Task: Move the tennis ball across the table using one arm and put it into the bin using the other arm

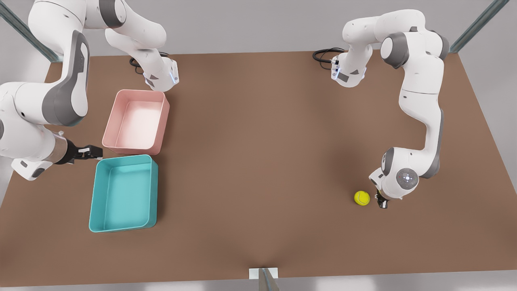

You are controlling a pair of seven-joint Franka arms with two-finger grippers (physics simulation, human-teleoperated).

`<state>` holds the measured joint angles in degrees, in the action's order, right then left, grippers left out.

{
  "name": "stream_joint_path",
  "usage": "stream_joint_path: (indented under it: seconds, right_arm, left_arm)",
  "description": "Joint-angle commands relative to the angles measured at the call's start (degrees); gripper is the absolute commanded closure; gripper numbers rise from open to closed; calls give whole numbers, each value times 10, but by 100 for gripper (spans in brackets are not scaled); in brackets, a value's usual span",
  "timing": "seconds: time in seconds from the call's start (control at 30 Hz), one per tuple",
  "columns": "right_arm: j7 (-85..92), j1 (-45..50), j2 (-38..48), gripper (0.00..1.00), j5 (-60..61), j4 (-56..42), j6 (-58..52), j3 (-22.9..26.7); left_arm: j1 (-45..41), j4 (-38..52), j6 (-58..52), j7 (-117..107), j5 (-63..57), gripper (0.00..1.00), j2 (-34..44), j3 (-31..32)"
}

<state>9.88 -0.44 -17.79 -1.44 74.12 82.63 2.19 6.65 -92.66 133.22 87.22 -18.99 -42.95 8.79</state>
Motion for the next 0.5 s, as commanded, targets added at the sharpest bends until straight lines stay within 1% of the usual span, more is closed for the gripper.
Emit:
stream_joint_path:
  seconds: [0.0,0.1,0.37,0.47]
  right_arm:
    - [0,0,0,0,0,0,1,0]
    - [0,0,1,0,0,-1,1,0]
    - [1,-1,-7,0,-1,-8,1,0]
    - [0,-1,-8,0,-1,-8,1,0]
  left_arm:
    - [-1,0,3,39,0,79,1,0]
    - [-1,1,8,72,0,79,0,0]
    - [2,13,7,64,2,79,-6,0]
    - [-29,14,7,22,3,79,-6,0]
